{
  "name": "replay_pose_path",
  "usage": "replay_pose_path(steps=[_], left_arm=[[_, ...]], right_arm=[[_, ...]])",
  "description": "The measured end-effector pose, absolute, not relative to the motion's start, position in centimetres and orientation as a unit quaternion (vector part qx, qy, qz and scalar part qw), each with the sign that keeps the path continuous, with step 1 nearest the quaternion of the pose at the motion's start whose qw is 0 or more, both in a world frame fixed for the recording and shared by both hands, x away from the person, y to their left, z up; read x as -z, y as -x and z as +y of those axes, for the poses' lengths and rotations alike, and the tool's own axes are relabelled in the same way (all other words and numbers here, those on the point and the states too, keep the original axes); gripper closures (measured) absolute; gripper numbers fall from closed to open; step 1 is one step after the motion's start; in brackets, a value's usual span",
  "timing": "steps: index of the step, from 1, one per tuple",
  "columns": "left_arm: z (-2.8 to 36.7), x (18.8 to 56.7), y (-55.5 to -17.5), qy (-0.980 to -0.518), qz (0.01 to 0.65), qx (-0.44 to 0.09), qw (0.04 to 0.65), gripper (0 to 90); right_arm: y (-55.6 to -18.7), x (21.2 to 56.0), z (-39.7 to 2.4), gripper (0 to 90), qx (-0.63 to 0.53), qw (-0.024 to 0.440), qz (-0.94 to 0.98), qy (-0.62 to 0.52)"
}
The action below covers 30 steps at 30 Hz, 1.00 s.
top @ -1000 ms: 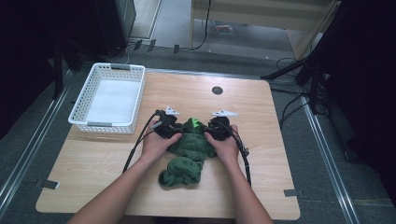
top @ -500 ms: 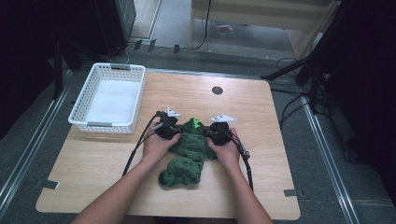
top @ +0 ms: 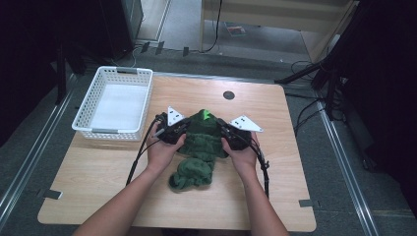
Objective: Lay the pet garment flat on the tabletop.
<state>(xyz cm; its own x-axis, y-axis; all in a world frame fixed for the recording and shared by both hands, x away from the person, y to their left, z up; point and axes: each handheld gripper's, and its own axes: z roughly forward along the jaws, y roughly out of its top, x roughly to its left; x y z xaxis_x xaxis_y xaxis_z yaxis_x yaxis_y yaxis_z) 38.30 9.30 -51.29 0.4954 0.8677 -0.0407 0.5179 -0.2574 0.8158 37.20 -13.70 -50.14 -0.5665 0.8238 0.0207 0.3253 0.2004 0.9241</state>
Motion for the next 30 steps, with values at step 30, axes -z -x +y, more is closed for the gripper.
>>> replay_pose_path(steps=[30], left_arm=[[9.6, 53.7, -38.8, -0.75, 0.523, -0.158, 0.372, 60.8]], right_arm=[[-42.0, 54.4, -12.8, 78.6, -0.394, 0.129, 0.785, -0.46]])
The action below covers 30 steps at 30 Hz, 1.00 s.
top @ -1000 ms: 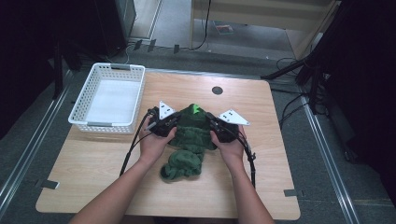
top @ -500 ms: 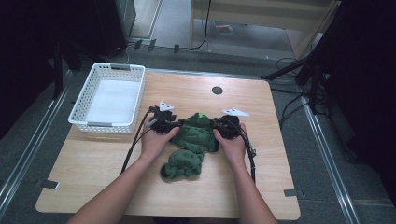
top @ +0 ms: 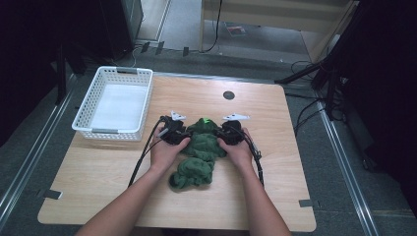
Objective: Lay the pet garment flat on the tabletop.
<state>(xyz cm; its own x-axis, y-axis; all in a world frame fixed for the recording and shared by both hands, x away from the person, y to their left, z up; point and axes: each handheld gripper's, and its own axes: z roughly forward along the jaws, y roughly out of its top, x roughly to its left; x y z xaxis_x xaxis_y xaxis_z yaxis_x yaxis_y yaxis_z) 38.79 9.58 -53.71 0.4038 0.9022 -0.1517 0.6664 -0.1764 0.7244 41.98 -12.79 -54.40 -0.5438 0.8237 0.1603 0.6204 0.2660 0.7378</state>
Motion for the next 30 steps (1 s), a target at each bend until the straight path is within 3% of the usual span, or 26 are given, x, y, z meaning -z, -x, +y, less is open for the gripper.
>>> replay_pose_path(steps=[2, 4, 10, 13, 16, 20, 24, 30], left_arm=[[10.4, 53.2, -38.2, -0.741, 0.526, -0.159, 0.386, 56.8], [11.1, 52.6, -37.4, -0.733, 0.525, -0.159, 0.402, 53.0], [12.6, 52.1, -34.7, -0.735, 0.509, -0.147, 0.424, 50.6], [12.8, 52.7, -33.8, -0.737, 0.509, -0.132, 0.425, 50.4], [12.5, 53.3, -33.3, -0.739, 0.509, -0.115, 0.426, 51.2], [11.8, 53.4, -32.7, -0.755, 0.487, -0.097, 0.429, 65.5], [12.0, 53.5, -32.7, -0.762, 0.483, -0.093, 0.421, 86.0], [12.9, 53.8, -33.0, -0.759, 0.497, -0.095, 0.408, 88.4]], right_arm=[[-42.0, 54.0, -12.6, 69.3, -0.396, 0.138, 0.786, -0.454], [-41.2, 53.1, -13.1, 65.7, -0.426, 0.14, 0.772, -0.451], [-36.2, 50.6, -16.2, 68.2, -0.477, 0.167, 0.745, -0.435], [-34.2, 50.7, -17.3, 68.1, -0.477, 0.152, 0.748, -0.436], [-34.0, 51.9, -17.3, 61.7, -0.456, 0.127, 0.758, -0.449], [-34.1, 53.4, -16.5, 63.0, -0.443, 0.105, 0.763, -0.459], [-33.5, 53.5, -15.8, 83.2, -0.448, 0.112, 0.766, -0.447], [-33.5, 53.4, -17.3, 88.0, -0.437, 0.14, 0.749, -0.478]])
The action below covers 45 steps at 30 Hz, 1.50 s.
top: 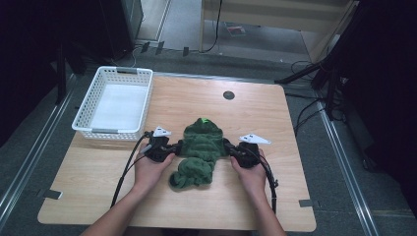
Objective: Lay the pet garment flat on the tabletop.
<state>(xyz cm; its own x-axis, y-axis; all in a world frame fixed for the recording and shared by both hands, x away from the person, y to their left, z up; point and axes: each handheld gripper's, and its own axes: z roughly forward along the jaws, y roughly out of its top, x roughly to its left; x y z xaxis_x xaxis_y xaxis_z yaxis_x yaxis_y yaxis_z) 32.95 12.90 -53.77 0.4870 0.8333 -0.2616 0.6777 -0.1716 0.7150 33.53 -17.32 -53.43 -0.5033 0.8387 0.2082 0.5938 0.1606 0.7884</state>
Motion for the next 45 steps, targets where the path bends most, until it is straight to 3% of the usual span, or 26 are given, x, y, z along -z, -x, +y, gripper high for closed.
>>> replay_pose_path(steps=[4, 6, 10, 13, 19, 24, 28, 30, 31, 35, 39, 45], left_arm=[[12.9, 54.2, -33.0, -0.76, 0.499, -0.1, 0.404, 88.4], [12.8, 54.2, -33.0, -0.757, 0.502, -0.097, 0.406, 87.7], [13.1, 53.3, -31.9, -0.744, 0.492, -0.109, 0.439, 66.6], [14.1, 52.6, -30.8, -0.739, 0.484, -0.109, 0.456, 59.9], [16.3, 52.3, -27.3, -0.726, 0.48, -0.102, 0.482, 58.1], [16.8, 53.6, -25.0, -0.742, 0.474, -0.094, 0.465, 58.3], [16.1, 55.0, -23.8, -0.763, 0.461, -0.083, 0.446, 61.2], [15.6, 55.3, -23.8, -0.769, 0.457, -0.084, 0.439, 63.6], [15.5, 55.2, -23.8, -0.768, 0.453, -0.082, 0.445, 65.4], [15.3, 55.5, -24.0, -0.777, 0.449, -0.072, 0.436, 73.0], [15.1, 55.5, -24.0, -0.782, 0.443, -0.072, 0.433, 82.1], [15.3, 55.6, -24.0, -0.779, 0.444, -0.065, 0.439, 84.9]], right_arm=[[-33.9, 54.5, -17.9, 87.9, -0.424, 0.143, 0.747, -0.491], [-33.9, 54.4, -17.8, 83.3, -0.427, 0.148, 0.746, -0.49], [-33.3, 53.3, -18.3, 70.3, -0.448, 0.153, 0.742, -0.475], [-32.3, 52.1, -18.8, 67.5, -0.459, 0.163, 0.738, -0.466], [-29.7, 50.0, -17.4, 64.8, -0.487, 0.148, 0.742, -0.437], [-27.5, 49.1, -12.3, 56.8, -0.494, 0.098, 0.781, -0.37], [-27.1, 50.5, -8.6, 51.1, -0.465, 0.082, 0.812, -0.342], [-27.1, 51.4, -7.7, 56.6, -0.445, 0.087, 0.823, -0.341], [-27.1, 51.8, -7.5, 68.7, -0.433, 0.096, 0.827, -0.345], [-27.0, 51.7, -8.3, 86.5, -0.443, 0.105, 0.818, -0.352], [-26.6, 50.8, -10.4, 88.2, -0.471, 0.119, 0.793, -0.368], [-24.9, 50.3, -15.0, 87.5, -0.485, 0.142, 0.753, -0.42]])
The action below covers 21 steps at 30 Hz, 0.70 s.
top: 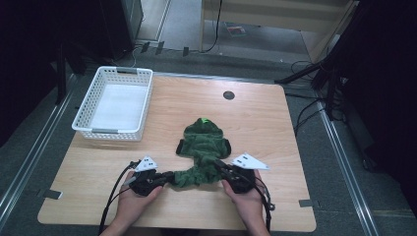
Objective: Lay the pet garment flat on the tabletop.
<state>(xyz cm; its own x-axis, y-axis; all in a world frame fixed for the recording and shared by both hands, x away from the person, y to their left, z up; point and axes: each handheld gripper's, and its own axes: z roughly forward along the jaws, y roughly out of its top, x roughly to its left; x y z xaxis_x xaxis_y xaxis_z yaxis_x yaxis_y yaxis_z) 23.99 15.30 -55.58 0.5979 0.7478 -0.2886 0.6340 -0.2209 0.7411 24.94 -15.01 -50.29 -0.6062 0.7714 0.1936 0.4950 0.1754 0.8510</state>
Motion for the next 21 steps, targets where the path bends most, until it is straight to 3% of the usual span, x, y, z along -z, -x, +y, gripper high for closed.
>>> replay_pose_path(steps=[4, 8, 10, 14, 17, 21], left_arm=[[15.3, 55.6, -24.0, -0.78, 0.441, -0.063, 0.44, 84.9], [15.5, 55.5, -24.0, -0.774, 0.441, -0.059, 0.451, 83.0], [15.9, 55.3, -24.1, -0.763, 0.443, -0.054, 0.468, 76.7], [16.4, 54.7, -24.3, -0.737, 0.458, -0.056, 0.494, 60.2], [15.6, 54.7, -24.4, -0.744, 0.452, -0.047, 0.49, 50.4], [14.4, 55.1, -24.1, -0.764, 0.437, -0.048, 0.473, 52.7]], right_arm=[[-23.9, 51.6, -18.5, 84.3, -0.463, 0.126, 0.733, -0.482], [-23.3, 52.0, -21.2, 71.3, -0.47, 0.128, 0.708, -0.512], [-23.3, 51.3, -21.7, 66.8, -0.487, 0.141, 0.695, -0.509], [-23.3, 50.0, -21.7, 58.8, -0.504, 0.182, 0.682, -0.498], [-24.0, 50.9, -20.7, 57.1, -0.491, 0.162, 0.703, -0.488], [-24.6, 52.7, -18.7, 57.5, -0.457, 0.138, 0.743, -0.468]])
